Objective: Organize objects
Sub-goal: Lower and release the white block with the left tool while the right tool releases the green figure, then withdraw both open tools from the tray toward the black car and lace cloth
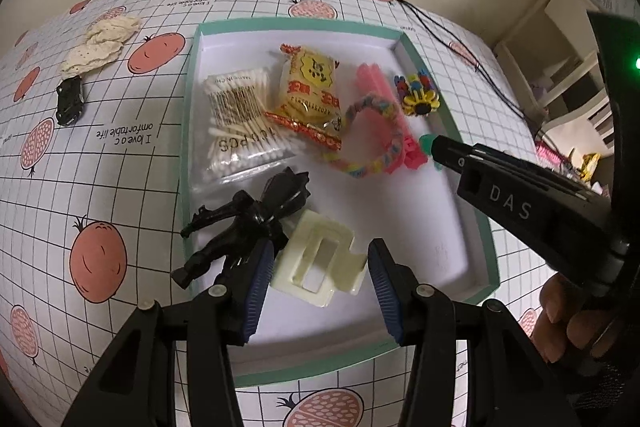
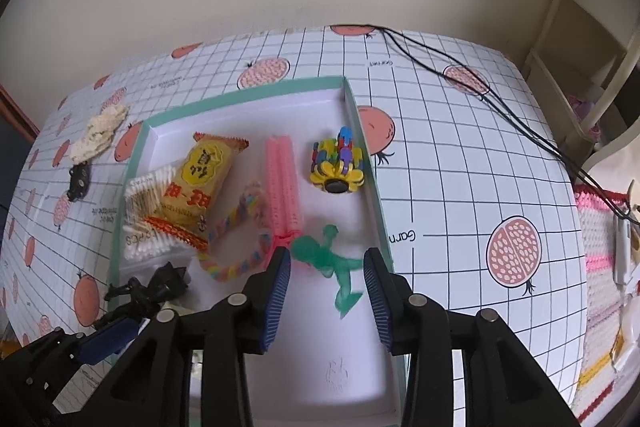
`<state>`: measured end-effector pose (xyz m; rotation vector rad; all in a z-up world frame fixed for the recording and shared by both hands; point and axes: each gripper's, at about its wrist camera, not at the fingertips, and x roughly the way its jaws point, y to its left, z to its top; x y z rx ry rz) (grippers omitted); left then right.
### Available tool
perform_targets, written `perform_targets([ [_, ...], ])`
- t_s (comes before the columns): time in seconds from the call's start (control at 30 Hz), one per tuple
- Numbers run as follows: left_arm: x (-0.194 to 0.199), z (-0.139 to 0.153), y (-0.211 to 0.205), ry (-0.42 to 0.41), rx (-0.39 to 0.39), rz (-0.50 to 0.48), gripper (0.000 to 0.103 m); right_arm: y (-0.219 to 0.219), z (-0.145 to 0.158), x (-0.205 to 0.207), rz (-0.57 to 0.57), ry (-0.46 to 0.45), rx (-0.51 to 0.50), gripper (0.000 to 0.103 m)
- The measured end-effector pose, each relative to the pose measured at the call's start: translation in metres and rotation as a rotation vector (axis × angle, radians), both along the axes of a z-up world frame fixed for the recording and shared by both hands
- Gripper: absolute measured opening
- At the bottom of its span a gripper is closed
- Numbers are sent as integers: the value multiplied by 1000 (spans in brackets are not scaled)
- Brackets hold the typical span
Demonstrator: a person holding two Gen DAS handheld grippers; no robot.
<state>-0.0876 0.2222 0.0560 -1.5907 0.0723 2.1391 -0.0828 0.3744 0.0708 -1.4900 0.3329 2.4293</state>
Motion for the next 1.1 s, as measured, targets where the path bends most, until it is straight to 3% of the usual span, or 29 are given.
perform_targets([
  [0.43,-11,16,-20,74,47,76,50,-1,9,1,1,55,-18,42],
  [0.8,-32,17,-60,118,45,223,52,-19,12,-5,64,79,-21,42],
  [0.9,-39,13,-73,117,39,276,59,-22,10,-7,72,77,-25,43],
  [1.1,-49,7,-102,115,22,372,61,-30,8,-11,86,71,-20,47],
])
